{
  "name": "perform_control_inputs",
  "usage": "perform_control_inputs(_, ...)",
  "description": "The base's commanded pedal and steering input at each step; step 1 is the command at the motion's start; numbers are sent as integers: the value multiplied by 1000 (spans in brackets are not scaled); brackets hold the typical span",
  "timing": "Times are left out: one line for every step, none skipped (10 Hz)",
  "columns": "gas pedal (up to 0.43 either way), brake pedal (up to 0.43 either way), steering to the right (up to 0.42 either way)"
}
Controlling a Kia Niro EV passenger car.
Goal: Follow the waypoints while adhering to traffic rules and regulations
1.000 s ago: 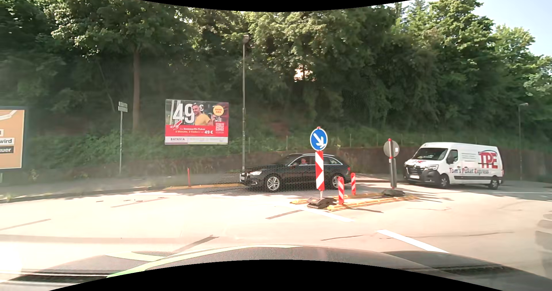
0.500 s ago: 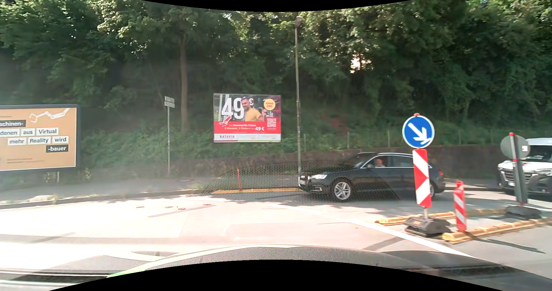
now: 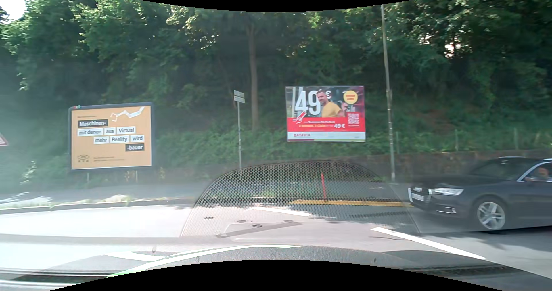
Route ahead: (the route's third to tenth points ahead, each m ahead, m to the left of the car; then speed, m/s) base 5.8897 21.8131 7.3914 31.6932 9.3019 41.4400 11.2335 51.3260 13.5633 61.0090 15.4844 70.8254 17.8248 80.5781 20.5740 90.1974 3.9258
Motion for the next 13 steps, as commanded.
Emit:
perform_control_inputs(39,0,-687)
perform_control_inputs(59,0,-703)
perform_control_inputs(67,0,-715)
perform_control_inputs(110,0,-728)
perform_control_inputs(130,0,-730)
perform_control_inputs(138,0,-721)
perform_control_inputs(138,0,-708)
perform_control_inputs(138,0,-698)
perform_control_inputs(138,0,-683)
perform_control_inputs(138,0,-669)
perform_control_inputs(138,0,-644)
perform_control_inputs(138,0,-616)
perform_control_inputs(138,0,-587)
